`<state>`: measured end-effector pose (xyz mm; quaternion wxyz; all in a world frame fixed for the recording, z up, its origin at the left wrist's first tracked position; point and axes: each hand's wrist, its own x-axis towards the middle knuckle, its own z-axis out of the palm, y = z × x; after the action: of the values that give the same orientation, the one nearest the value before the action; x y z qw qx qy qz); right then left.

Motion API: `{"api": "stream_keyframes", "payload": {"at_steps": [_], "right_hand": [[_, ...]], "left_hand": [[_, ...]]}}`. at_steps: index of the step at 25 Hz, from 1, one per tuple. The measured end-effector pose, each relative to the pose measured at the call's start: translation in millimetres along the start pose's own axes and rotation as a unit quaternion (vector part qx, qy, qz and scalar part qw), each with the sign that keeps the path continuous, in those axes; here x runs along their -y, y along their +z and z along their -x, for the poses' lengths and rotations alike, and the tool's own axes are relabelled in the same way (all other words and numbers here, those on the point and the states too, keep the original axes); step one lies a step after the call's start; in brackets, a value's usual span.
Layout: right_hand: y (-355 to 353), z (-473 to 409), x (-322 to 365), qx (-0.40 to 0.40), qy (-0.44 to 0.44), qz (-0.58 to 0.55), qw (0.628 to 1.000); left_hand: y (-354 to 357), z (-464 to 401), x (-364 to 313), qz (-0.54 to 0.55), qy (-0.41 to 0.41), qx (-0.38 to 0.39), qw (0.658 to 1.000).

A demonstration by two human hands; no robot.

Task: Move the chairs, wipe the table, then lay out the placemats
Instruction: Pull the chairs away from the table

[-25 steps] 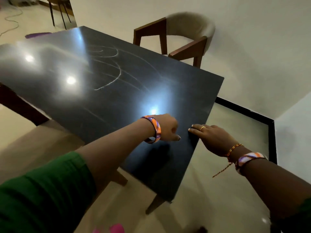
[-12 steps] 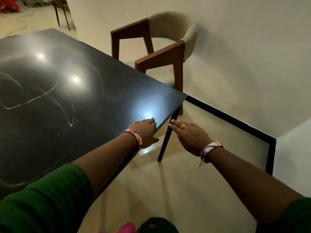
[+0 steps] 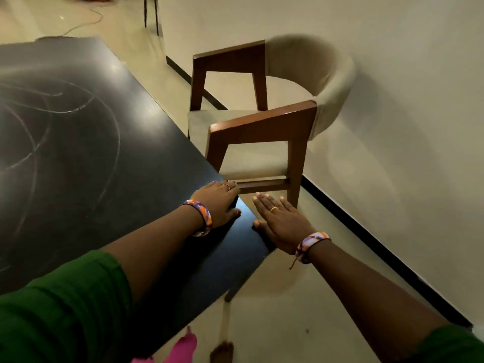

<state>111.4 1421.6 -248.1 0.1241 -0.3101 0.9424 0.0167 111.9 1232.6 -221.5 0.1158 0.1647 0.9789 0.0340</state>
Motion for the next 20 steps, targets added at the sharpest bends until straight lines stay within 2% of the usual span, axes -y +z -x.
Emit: {"api": "stream_keyframes", "payload": {"at_steps": [4, 10, 13, 15, 19, 20], "right_hand": [[-12.2, -51.4, -51.4, 0.016, -0.039, 0.049, 0.998], [-50.0, -127.9, -142.3, -0.013, -0.124, 0.087, 0.988], [-76.0, -162.1, -209.6, -0.046, -0.136, 0.118, 0.983], [-95.0, -181.0, -266.4, -0.062, -0.140, 0.115, 0.981], [-120.2, -208.5, -353.3, -0.184, -0.255, 0.184, 0.931], [-129.8, -215.8, -368.9, -0.186, -0.260, 0.180, 0.930]], "left_hand": [[-17.5, -46.6, 13.3, -0.022, -0.053, 0.044, 0.997], [-42.9, -123.3, 19.3, -0.051, -0.158, 0.009, 0.986], [-61.0, -180.2, 3.5, -0.027, -0.215, -0.028, 0.976], [-75.6, -230.5, -17.4, -0.002, -0.242, -0.022, 0.970], [-101.2, -325.5, -65.3, 0.064, -0.275, 0.011, 0.959], [-107.8, -345.6, -76.5, 0.082, -0.290, 0.013, 0.953]]}}
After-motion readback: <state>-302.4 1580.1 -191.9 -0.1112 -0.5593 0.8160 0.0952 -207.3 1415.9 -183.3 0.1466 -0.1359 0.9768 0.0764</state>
